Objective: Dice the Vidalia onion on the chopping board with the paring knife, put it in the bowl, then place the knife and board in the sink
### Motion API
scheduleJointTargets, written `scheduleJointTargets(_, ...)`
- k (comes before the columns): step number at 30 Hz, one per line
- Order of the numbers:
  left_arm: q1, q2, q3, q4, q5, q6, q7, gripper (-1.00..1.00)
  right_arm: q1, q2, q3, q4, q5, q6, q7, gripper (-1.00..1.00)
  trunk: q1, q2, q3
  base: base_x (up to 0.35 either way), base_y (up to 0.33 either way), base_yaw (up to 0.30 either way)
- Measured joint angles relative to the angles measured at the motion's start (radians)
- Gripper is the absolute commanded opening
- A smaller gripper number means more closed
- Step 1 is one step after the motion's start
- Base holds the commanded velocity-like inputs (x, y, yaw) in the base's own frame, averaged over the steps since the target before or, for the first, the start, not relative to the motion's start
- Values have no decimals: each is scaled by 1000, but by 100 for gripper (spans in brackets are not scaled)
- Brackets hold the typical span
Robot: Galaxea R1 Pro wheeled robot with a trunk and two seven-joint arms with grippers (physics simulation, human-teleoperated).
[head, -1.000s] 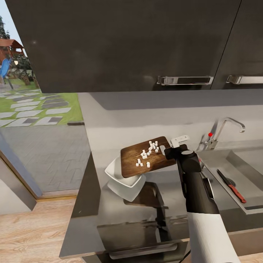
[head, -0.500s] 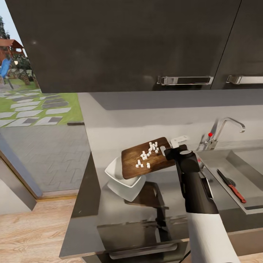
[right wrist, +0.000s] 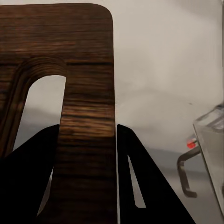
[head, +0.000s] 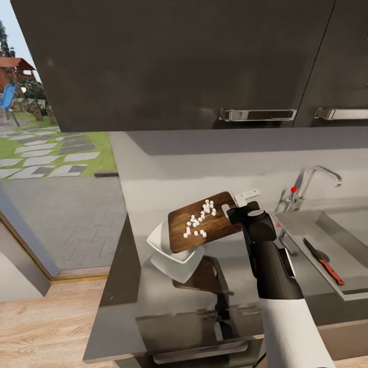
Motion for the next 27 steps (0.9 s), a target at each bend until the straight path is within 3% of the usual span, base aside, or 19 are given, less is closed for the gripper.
scheduleJointTargets(27, 0, -1, -1, 0, 0, 0, 0, 100, 0, 0, 5, -2, 19, 0, 0, -100, 0, 0, 43, 0, 0, 0)
